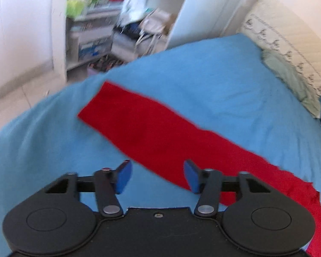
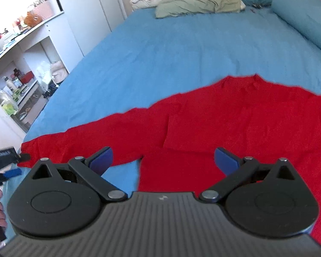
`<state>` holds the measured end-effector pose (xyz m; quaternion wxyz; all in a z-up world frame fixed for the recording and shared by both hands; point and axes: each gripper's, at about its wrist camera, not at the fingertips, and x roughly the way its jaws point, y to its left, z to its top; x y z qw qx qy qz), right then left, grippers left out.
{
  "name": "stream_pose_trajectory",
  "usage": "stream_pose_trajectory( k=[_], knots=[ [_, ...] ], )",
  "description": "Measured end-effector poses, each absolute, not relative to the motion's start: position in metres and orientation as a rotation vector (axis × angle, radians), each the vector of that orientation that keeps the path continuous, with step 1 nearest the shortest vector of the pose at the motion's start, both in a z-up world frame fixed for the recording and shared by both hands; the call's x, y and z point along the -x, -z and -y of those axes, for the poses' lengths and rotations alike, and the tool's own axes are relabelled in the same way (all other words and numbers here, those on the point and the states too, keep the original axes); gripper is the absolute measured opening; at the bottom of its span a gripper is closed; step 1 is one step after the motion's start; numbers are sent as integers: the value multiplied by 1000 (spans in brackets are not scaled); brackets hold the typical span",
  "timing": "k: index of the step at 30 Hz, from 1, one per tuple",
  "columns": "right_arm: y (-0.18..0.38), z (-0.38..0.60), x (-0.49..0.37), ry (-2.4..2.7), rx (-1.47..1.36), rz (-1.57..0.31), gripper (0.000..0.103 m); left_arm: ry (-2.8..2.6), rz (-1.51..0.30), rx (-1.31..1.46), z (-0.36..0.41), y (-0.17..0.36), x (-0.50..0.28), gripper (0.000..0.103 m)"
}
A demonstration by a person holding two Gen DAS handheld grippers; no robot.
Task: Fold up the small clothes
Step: 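Move the left tool to the other sleeve and close on its cuff, then lift the sleeve with the left tool, lay it across the body, open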
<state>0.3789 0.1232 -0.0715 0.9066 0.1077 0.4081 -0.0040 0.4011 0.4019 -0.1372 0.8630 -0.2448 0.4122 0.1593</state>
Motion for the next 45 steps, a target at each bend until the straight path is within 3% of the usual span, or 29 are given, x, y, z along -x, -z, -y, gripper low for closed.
stream_pose_trajectory(
  k=[4, 10, 13, 14, 19, 23, 29, 35, 40, 45],
  knots=[
    [86, -135, -377, 14, -220, -850, 103, -379, -901, 543, -422, 169, -410, 36],
    [100, -131, -375, 6, -217, -847, 103, -409, -839, 517, -424, 172, -422, 34],
    [104, -124, -376, 5, -219, -846, 103, -448, -833, 491, -424, 174, -432, 11],
    [106, -120, -377, 5, -224, -845, 103, -453, -831, 493, -424, 174, -434, 7],
    [112, -99, -381, 8, -242, -833, 103, -489, -807, 445, -415, 163, -440, 5],
    [107, -71, -384, 9, -248, -805, 103, -467, -714, 403, -385, 126, -437, 5],
    [84, -12, -383, 37, -250, -738, 103, -305, -565, 316, -280, 50, -445, 5],
    [63, 73, -371, 97, -249, -701, 103, -3, -474, 221, -119, 6, -458, 5],
    [57, 151, -357, 165, -236, -706, 103, 208, -553, 190, 8, 32, -469, 5],
    [74, 213, -345, 221, -221, -764, 103, 308, -739, 111, 96, 103, -472, 5]
  ],
)
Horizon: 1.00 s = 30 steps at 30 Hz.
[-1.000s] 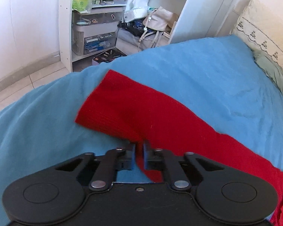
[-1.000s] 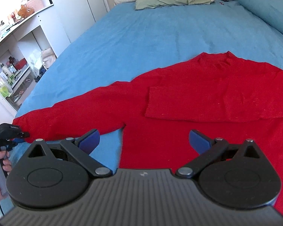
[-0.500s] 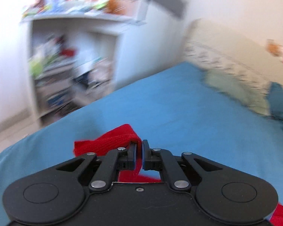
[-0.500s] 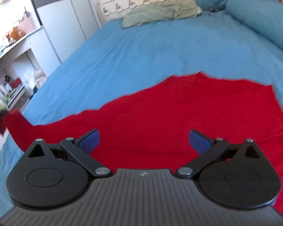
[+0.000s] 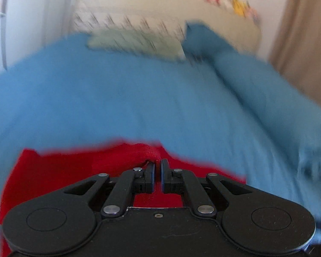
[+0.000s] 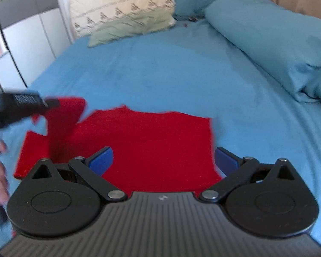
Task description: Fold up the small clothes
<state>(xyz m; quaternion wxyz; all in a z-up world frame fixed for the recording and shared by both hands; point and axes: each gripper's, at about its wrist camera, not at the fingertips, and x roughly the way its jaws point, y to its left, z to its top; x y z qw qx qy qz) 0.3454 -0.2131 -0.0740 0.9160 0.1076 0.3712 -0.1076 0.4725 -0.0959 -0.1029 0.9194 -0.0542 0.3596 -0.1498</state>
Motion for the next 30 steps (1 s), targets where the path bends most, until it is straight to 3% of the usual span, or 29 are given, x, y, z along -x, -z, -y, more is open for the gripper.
stream_pose_trajectory(
  k=[6, 8, 9, 11, 13, 19, 27, 30],
  knots=[
    [105, 243, -335, 225, -233, -828, 103, 350, -902, 0, 134, 170, -462, 6],
    [108, 243, -335, 215, -228, -835, 103, 363, -910, -11, 137, 175, -453, 11],
    [107, 241, -337, 210, -222, -836, 103, 375, -906, -11, 135, 173, -451, 17],
    [102, 238, -342, 187, -210, -836, 103, 387, -893, -11, 128, 163, -447, 57],
    [94, 234, -350, 140, -197, -837, 103, 372, -861, -20, 113, 148, -438, 74],
    [79, 184, -395, -77, 6, -908, 103, 273, -864, -93, 43, 122, -416, 75],
    [137, 89, -453, -215, 368, -970, 103, 117, -915, -109, -38, 142, -420, 74],
    [161, 70, -469, -188, 445, -985, 82, 91, -923, -95, -51, 148, -423, 74]
  ],
)
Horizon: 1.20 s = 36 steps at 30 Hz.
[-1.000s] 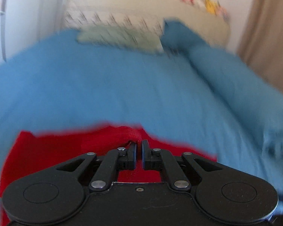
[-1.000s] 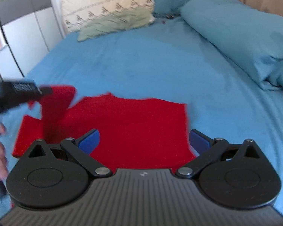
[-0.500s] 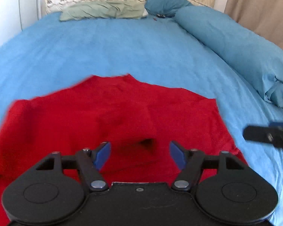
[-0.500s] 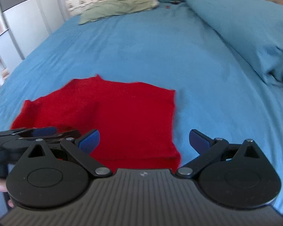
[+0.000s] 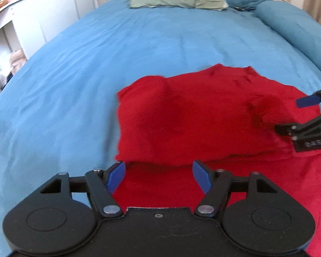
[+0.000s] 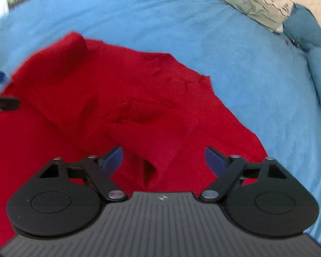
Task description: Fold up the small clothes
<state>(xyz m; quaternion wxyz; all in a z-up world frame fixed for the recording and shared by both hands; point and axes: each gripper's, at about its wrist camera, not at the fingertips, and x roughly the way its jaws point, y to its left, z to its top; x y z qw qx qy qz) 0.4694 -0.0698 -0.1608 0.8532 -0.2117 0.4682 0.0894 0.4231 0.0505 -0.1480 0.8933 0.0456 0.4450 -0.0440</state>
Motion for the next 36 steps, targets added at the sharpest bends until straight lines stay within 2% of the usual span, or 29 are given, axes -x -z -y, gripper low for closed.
stream_pose_trajectory(
  k=[2, 3, 6, 10, 12, 13, 14, 16, 20, 24, 25, 26, 27, 29, 36],
  knots=[
    [166, 69, -476, -168, 441, -991, 47, 80, -927, -76, -57, 149, -423, 74],
    [165, 71, -477, -148, 412, -987, 40, 76, -928, -62, -59, 149, -424, 74],
    [146, 93, -476, -69, 258, -948, 35, 70, -928, -37, -63, 146, -426, 74],
    [133, 139, -462, 39, 52, -933, 34, 79, -934, -33, -62, 148, -432, 74],
    [142, 164, -453, 70, -82, -967, 38, 81, -943, -26, -62, 150, -435, 74],
    [149, 175, -448, 75, -140, -978, 43, 79, -949, -26, -63, 152, -436, 74],
    [157, 185, -442, 80, -192, -986, 57, 76, -954, -27, -63, 154, -437, 74],
    [167, 195, -428, 83, -243, -982, 69, 69, -964, -33, -63, 158, -438, 74],
    [174, 206, -416, 90, -376, -950, 85, 61, -975, -35, -65, 165, -438, 74],
    [176, 220, -420, 158, -565, -899, 85, 49, -975, -49, -65, 168, -435, 74],
    [177, 223, -424, 179, -592, -895, 81, 41, -973, -54, -66, 169, -435, 74],
    [177, 224, -429, 200, -590, -901, 69, 33, -971, -60, -66, 169, -436, 74],
    [177, 224, -434, 210, -572, -909, 62, 22, -968, -67, -66, 169, -436, 74],
    [175, 219, -442, 234, -487, -942, 25, -6, -962, -84, -68, 170, -437, 74],
    [119, 216, -427, 253, -267, -826, 21, -48, -961, -90, -79, 179, -441, 72]
  ],
)
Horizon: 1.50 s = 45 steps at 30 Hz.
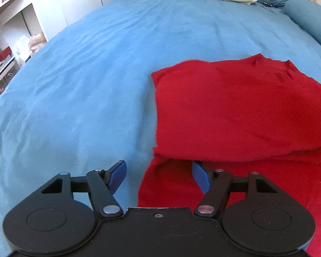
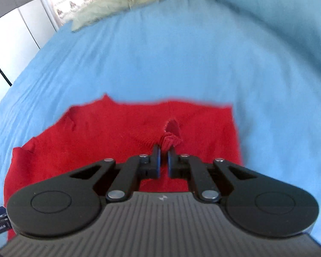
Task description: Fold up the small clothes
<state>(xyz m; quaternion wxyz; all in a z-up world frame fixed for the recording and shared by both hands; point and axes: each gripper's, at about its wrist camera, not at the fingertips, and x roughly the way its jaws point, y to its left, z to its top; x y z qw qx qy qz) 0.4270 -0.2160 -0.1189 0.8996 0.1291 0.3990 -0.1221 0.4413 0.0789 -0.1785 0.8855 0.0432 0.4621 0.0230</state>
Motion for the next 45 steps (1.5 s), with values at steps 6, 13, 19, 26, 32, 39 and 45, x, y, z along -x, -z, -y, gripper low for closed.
stream_pose_trajectory(
  k=[6, 13, 19, 26, 32, 39, 45],
  knots=[
    [142, 231, -416, 312, -227, -871, 21, -72, -961, -90, -81, 180, -444, 72],
    [140, 220, -399, 381, -184, -824, 89, -65, -964, -81, -79, 167, -443, 62],
    [140, 179, -408, 135, -59, -802, 103, 143, -892, -95, -43, 140, -438, 68],
    [175, 204, -420, 179, -107, -891, 103, 185, -970, -69, -25, 171, -468, 70],
    [187, 224, -423, 139, -168, -909, 103, 197, -992, -33, -35, 179, -468, 73],
    [149, 225, -410, 111, -182, -840, 103, 156, -906, -44, -40, 141, -451, 73],
    [81, 227, -363, 63, -169, -712, 103, 147, -804, -42, -55, 82, -410, 91]
  ],
)
